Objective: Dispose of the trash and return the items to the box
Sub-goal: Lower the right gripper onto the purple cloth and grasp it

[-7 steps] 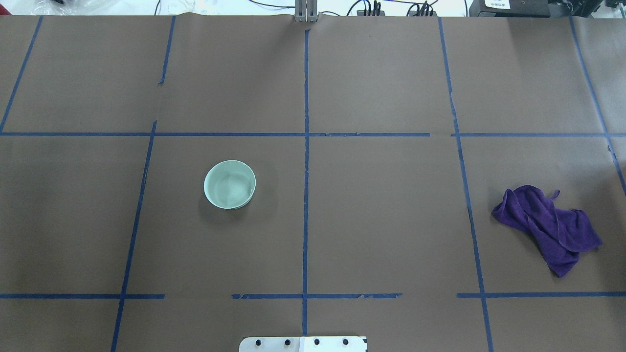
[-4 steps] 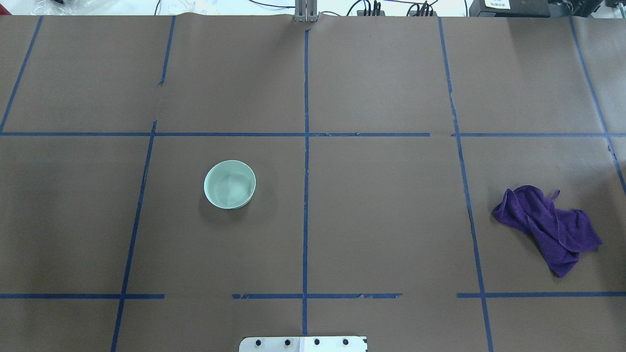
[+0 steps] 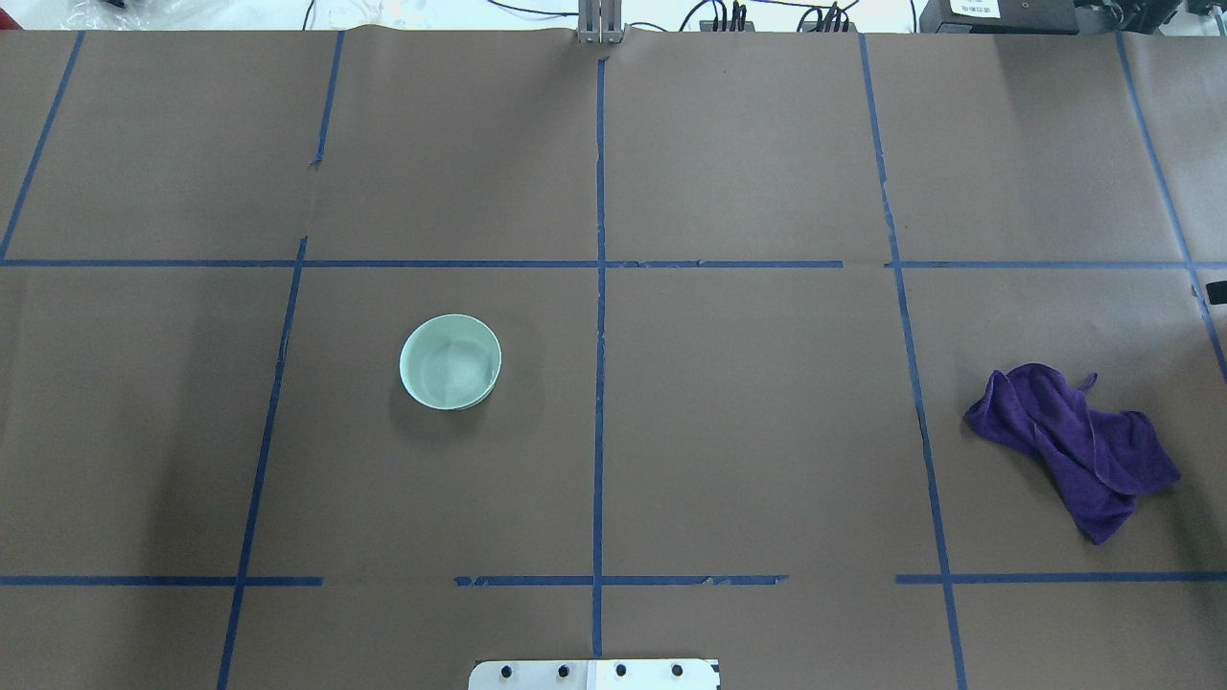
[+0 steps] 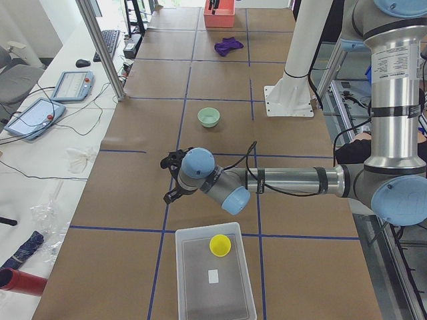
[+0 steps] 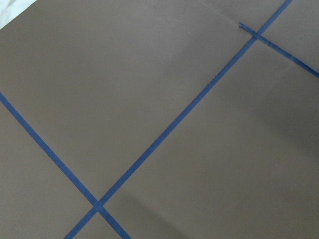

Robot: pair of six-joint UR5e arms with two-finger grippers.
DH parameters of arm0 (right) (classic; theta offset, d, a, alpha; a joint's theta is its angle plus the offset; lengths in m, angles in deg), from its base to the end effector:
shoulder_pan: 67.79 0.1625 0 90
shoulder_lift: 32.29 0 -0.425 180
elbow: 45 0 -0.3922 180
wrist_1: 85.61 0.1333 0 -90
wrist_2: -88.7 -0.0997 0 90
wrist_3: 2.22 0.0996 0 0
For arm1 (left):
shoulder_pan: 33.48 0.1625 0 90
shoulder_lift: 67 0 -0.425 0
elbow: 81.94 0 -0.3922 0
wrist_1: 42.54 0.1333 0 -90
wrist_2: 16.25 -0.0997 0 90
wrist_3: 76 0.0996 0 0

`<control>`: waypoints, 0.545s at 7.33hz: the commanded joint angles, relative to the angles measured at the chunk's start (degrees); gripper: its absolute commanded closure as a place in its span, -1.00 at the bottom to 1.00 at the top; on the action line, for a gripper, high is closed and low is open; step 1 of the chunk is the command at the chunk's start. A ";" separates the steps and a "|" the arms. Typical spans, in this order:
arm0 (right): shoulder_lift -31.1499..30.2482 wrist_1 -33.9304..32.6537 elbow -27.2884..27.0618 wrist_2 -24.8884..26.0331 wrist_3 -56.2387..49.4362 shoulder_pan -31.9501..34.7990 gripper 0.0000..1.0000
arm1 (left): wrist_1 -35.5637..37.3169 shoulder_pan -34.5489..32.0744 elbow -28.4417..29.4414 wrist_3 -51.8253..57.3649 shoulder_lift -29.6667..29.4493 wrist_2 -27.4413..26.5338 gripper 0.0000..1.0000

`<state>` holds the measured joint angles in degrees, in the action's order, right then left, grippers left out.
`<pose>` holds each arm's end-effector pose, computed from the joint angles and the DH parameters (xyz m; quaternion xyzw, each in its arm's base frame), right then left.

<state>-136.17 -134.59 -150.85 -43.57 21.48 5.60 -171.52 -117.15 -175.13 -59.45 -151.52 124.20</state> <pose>-0.0546 -0.4149 0.5475 0.2052 -0.4327 -0.0782 0.8744 -0.0044 -0.4725 0.5925 0.3196 0.3775 0.3018 0.8150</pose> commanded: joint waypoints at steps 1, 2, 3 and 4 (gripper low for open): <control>-3.79 2.93 -3.31 7.55 3.18 -10.69 -1.00 | 0.57 0.00 -0.24 -0.02 -1.08 0.00 -1.00; -4.32 3.80 -3.57 10.96 6.15 -15.08 -1.00 | 0.57 0.08 -0.24 -0.11 -1.17 -0.09 -1.00; -4.58 5.81 -3.58 18.99 11.75 -22.61 -1.00 | 0.57 0.00 -0.24 -0.11 -1.61 0.00 -1.00; -4.58 6.26 -3.58 24.56 15.89 -28.34 -1.00 | 0.57 0.08 0.02 -0.28 -2.05 -0.09 -1.00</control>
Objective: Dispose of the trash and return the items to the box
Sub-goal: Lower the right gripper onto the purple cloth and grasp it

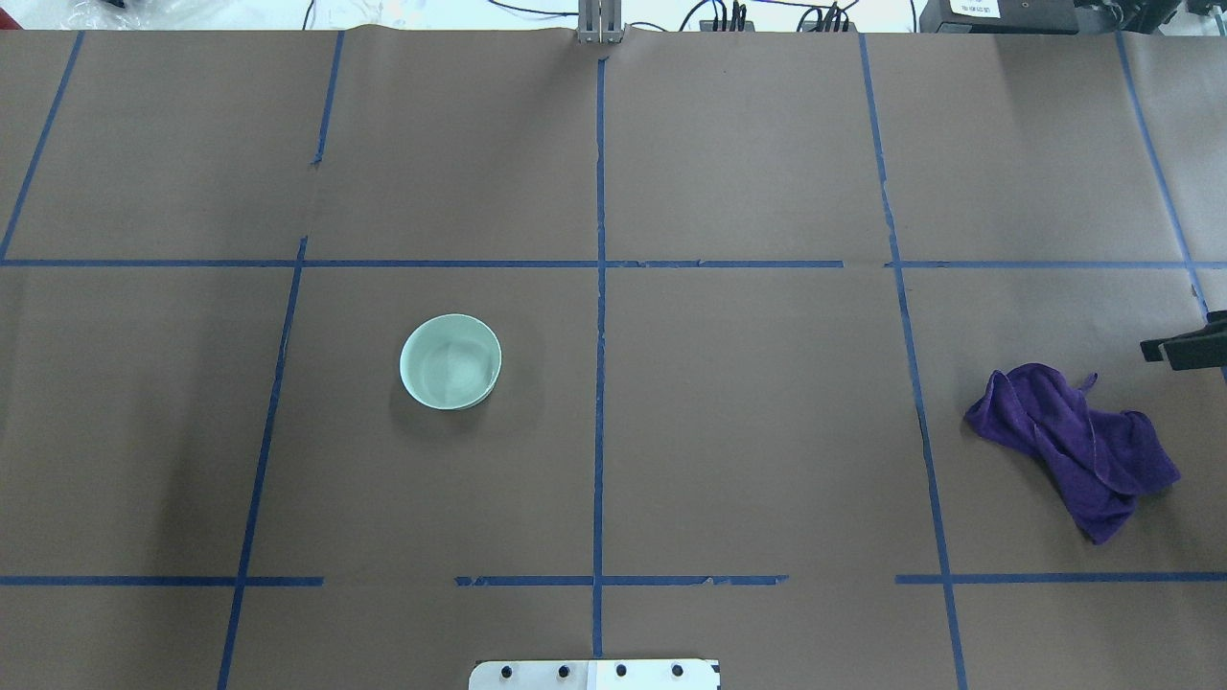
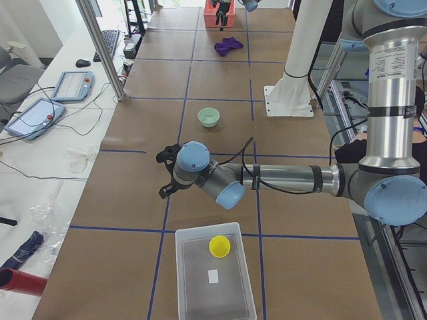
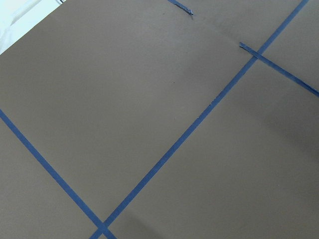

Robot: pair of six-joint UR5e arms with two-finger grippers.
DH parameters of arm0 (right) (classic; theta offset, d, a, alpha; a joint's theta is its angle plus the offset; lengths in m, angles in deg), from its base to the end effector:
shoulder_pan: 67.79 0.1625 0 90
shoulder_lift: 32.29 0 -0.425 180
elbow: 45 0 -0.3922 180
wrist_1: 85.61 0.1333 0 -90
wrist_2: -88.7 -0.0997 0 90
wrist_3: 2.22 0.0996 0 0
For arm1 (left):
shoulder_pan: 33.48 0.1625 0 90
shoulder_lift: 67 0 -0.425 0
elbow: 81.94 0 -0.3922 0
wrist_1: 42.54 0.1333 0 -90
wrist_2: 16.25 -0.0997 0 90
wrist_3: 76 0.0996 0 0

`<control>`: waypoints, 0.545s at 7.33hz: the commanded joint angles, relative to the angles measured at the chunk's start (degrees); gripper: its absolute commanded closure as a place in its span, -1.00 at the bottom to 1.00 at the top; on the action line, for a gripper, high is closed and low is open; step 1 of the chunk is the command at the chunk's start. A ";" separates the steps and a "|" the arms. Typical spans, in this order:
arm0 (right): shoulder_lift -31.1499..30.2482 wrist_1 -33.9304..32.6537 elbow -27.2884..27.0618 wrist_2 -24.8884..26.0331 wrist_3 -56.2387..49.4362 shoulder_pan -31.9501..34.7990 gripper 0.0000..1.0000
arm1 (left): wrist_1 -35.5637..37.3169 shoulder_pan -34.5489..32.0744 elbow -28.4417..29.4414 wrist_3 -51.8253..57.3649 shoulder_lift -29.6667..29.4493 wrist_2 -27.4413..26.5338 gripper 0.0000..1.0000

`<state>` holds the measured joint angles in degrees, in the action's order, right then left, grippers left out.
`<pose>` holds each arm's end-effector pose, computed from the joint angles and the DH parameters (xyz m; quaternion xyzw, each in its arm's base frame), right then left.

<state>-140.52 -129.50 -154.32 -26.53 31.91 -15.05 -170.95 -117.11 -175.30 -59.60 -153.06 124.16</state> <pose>-0.1656 -0.3678 0.5468 0.2005 -0.3905 -0.1118 0.8915 -0.0029 -0.4840 0.5795 0.3274 0.3757 0.3043 0.8118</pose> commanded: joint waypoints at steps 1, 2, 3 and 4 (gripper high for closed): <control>-0.23 1.18 -0.02 14.96 8.99 -14.09 -1.00 | 0.01 -0.04 0.02 -2.06 -1.04 -0.13 -1.00; -0.32 1.18 0.07 18.17 9.98 -17.72 -0.99 | 0.01 0.05 0.02 -2.34 -1.13 -0.22 -1.00; -1.02 1.01 0.33 19.94 9.99 -20.20 -0.81 | 0.01 0.05 0.28 -2.34 -1.48 -0.22 -1.00; -1.89 0.75 0.51 21.44 9.47 -21.09 -0.30 | 0.01 0.05 0.46 -2.34 -1.57 -0.22 -1.00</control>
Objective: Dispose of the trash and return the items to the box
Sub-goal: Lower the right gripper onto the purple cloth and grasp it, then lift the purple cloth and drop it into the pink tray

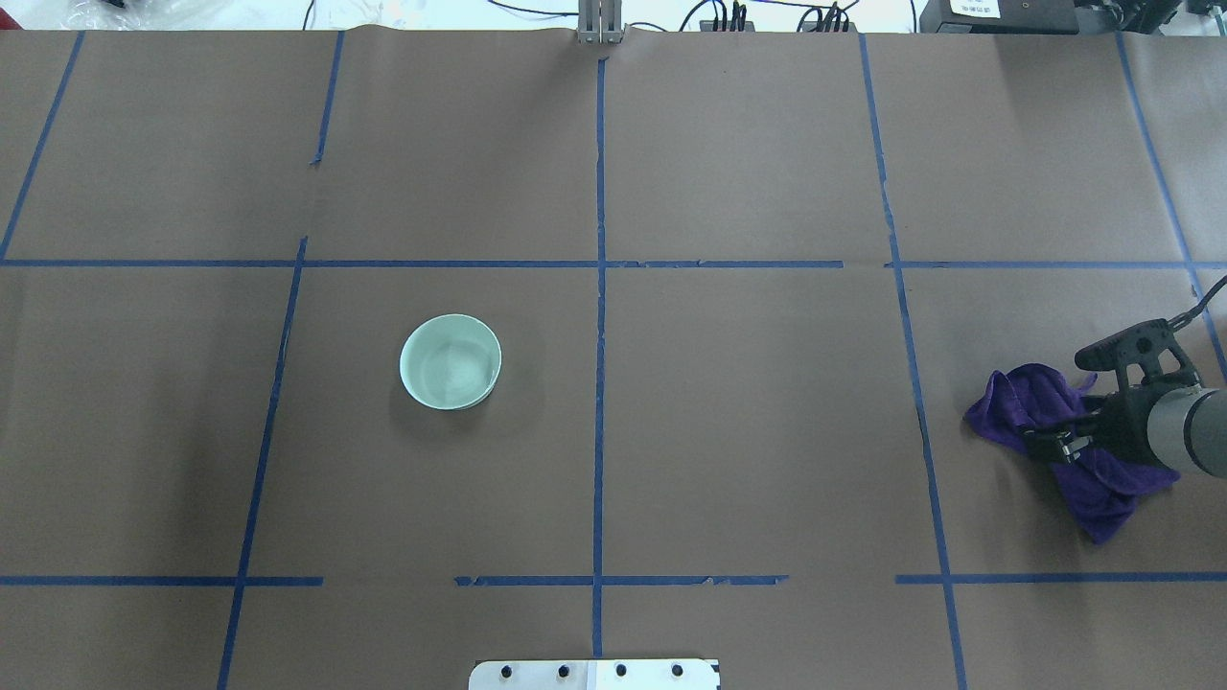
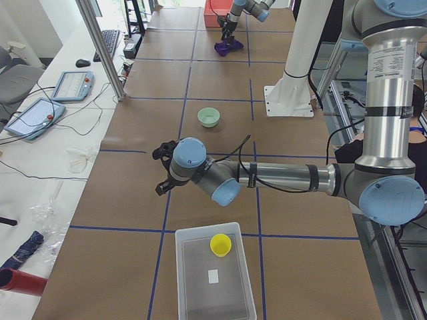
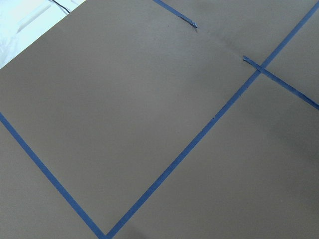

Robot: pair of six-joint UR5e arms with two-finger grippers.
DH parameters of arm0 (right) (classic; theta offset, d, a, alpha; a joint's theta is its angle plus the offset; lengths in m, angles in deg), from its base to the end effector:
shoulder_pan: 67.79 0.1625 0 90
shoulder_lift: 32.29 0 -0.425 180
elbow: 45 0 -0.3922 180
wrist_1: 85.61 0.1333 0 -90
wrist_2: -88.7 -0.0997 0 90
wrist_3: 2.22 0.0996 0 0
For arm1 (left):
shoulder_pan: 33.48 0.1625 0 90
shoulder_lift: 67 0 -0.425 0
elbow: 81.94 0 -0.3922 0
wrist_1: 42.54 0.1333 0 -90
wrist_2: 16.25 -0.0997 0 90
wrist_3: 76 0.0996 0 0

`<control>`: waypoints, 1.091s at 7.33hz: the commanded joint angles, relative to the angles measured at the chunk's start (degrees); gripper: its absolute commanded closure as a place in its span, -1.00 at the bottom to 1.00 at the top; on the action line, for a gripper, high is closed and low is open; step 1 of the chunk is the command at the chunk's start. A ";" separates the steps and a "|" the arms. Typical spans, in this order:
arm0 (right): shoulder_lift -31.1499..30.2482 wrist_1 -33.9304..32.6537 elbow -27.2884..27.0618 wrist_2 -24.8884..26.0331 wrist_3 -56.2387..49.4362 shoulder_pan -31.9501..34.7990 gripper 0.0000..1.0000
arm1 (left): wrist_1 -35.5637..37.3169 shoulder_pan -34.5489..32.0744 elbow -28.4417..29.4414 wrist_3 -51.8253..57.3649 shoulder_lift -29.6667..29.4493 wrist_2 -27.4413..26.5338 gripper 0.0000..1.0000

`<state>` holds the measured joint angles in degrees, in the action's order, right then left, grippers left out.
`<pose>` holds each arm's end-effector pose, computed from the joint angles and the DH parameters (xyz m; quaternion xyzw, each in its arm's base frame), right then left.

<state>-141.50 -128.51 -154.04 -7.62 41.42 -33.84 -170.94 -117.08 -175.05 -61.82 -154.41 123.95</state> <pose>-0.2575 -0.3208 0.5598 0.2177 -0.3365 -0.1208 0.9082 -0.0017 -0.4939 0.5705 0.3281 0.3786 0.2916 0.8149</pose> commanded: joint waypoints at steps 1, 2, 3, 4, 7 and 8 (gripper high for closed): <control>-1.44 -0.34 0.67 2.72 -0.40 -2.92 0.27 | 0.00 0.01 0.30 -0.12 -0.31 -0.02 -1.00; -1.53 -0.43 0.76 3.51 -0.49 -3.10 0.99 | 0.00 0.01 0.30 -0.12 -0.31 -0.02 -1.00; -1.45 -0.43 0.68 3.51 -0.84 -3.10 1.00 | 0.00 0.01 0.30 -0.12 -0.31 -0.02 -1.00; -1.53 -0.77 -0.37 2.30 -0.93 -2.41 1.00 | 0.00 0.01 0.30 -0.12 -0.31 -0.02 -1.00; -1.09 -9.17 -4.76 -14.77 -15.69 17.28 1.00 | 0.00 0.01 0.13 -0.20 -0.31 0.07 -1.00; -1.09 -14.26 -6.34 -23.03 -25.00 28.08 1.00 | 0.00 0.01 -0.05 -0.20 -0.31 0.07 -1.00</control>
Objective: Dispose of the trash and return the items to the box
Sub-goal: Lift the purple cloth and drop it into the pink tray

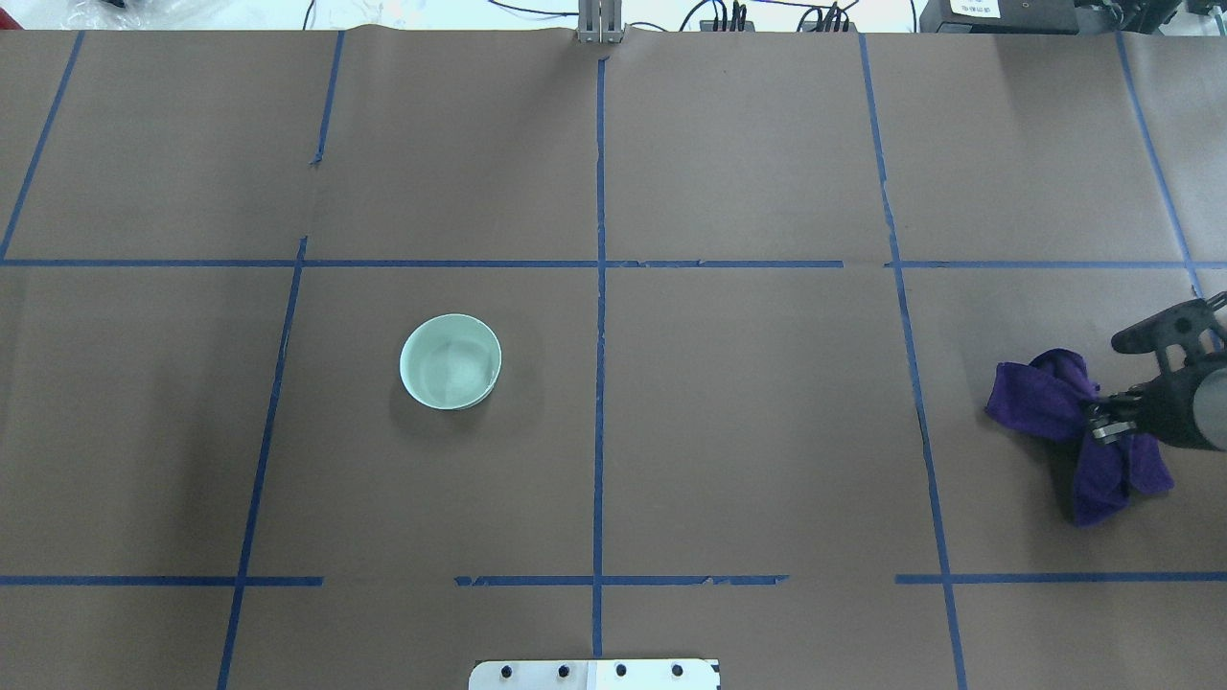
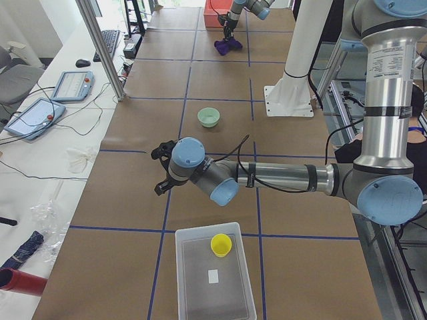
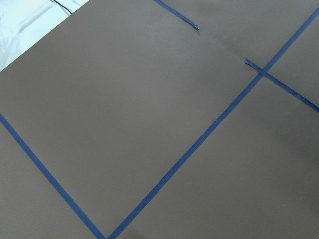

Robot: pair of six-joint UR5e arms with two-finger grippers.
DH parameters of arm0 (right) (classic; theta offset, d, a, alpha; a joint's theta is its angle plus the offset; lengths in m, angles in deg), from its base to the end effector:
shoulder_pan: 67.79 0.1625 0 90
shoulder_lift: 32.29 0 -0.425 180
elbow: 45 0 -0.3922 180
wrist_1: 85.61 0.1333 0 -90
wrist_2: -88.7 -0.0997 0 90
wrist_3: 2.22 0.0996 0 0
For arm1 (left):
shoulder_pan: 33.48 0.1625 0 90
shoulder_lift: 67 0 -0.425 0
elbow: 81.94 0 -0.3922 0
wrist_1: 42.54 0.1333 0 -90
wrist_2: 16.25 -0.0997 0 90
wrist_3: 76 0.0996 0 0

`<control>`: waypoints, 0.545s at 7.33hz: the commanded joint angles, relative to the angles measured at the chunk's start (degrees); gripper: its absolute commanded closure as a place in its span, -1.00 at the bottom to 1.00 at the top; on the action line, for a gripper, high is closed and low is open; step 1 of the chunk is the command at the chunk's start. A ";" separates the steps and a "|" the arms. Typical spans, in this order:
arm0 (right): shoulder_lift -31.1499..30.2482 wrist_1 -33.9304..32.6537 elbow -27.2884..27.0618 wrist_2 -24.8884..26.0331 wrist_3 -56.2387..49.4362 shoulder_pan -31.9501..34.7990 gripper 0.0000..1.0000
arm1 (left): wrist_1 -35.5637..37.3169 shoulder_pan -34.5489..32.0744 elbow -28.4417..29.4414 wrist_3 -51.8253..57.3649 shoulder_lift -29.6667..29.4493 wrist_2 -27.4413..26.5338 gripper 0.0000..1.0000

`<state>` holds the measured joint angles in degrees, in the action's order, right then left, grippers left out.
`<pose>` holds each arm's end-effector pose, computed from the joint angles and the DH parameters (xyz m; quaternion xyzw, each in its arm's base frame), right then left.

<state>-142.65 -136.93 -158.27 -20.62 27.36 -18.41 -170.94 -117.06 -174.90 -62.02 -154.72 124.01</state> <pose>-0.1717 -0.3544 0.5452 0.1961 -0.3296 -0.1479 0.9116 -0.0013 -0.4961 0.5691 0.3285 0.3794 0.2909 0.8146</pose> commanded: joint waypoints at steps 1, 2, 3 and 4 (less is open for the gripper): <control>0.66 -11.46 -3.09 -17.34 -18.95 20.58 1.00 | 0.00 0.00 -0.29 0.00 0.00 0.01 -1.00; 3.28 -19.00 -3.27 -22.98 -28.86 28.93 1.00 | 0.00 0.00 -0.37 0.00 0.00 0.01 -1.00; 5.05 -28.39 -2.93 -24.60 -42.01 36.06 1.00 | 0.00 0.00 -0.46 -0.09 0.00 0.10 -1.00; 9.94 -40.40 -1.01 -24.53 -57.20 43.61 1.00 | -0.18 0.00 -0.64 -2.09 -0.17 0.01 -1.00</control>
<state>-137.36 -163.89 -160.76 -43.53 -12.30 15.60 -170.98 -117.06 -175.36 -62.58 -154.77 124.06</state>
